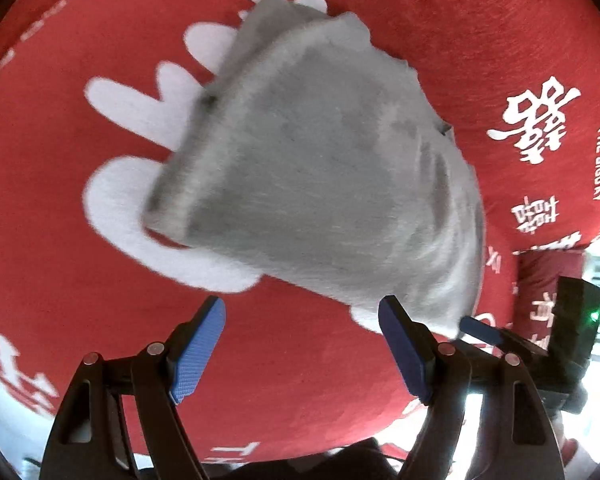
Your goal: Fold small clothes
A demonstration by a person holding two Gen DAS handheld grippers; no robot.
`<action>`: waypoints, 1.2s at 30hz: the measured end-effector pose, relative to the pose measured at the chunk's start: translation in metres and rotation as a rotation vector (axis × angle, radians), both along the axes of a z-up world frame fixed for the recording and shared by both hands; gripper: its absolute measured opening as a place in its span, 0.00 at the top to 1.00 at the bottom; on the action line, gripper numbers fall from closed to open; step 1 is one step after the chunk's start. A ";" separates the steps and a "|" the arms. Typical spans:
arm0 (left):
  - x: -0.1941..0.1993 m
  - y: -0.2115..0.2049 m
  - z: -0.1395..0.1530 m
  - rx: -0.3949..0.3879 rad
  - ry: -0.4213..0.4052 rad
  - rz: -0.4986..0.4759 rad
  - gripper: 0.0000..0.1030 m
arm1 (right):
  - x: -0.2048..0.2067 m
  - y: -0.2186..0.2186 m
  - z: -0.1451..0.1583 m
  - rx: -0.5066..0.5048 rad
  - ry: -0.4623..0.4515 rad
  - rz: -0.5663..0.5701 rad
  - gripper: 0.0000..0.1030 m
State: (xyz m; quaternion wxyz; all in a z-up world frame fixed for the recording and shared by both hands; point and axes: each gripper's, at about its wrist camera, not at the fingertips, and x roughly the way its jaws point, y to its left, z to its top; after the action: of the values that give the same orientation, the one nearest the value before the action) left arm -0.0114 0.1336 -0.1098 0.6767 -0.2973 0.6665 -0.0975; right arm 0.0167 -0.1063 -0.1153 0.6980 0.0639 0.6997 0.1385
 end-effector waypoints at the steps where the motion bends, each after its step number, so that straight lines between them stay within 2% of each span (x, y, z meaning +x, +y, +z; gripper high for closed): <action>1: 0.000 -0.003 -0.003 -0.017 0.001 0.009 0.23 | 0.003 0.000 -0.003 0.000 -0.001 -0.001 0.10; 9: 0.003 -0.015 -0.024 -0.165 0.001 0.159 0.23 | 0.012 -0.002 -0.027 0.023 0.030 -0.019 0.10; 23: 0.003 -0.016 -0.040 -0.207 -0.050 0.344 0.23 | 0.005 0.001 -0.043 0.052 0.037 -0.016 0.10; 25: 0.003 -0.013 -0.039 -0.254 -0.074 0.395 0.23 | 0.004 0.002 -0.043 0.050 0.034 -0.010 0.10; 28: 0.010 -0.013 -0.028 -0.304 -0.154 0.405 0.23 | 0.004 0.003 -0.043 0.051 0.032 0.001 0.10; 30: 0.017 -0.016 -0.025 -0.282 -0.199 0.373 0.23 | 0.004 0.003 -0.044 0.055 0.030 0.004 0.10; 32: 0.022 -0.020 -0.035 -0.199 -0.169 0.343 0.23 | 0.004 0.003 -0.044 0.057 0.030 0.004 0.10; 36: 0.025 -0.020 -0.037 -0.194 -0.176 0.353 0.23 | 0.004 0.003 -0.044 0.060 0.032 0.008 0.10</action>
State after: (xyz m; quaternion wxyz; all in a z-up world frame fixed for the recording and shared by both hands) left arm 0.0137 0.1137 -0.1464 0.7071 -0.4634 0.5299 -0.0668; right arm 0.0203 -0.1030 -0.1591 0.6837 0.0842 0.7067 0.1612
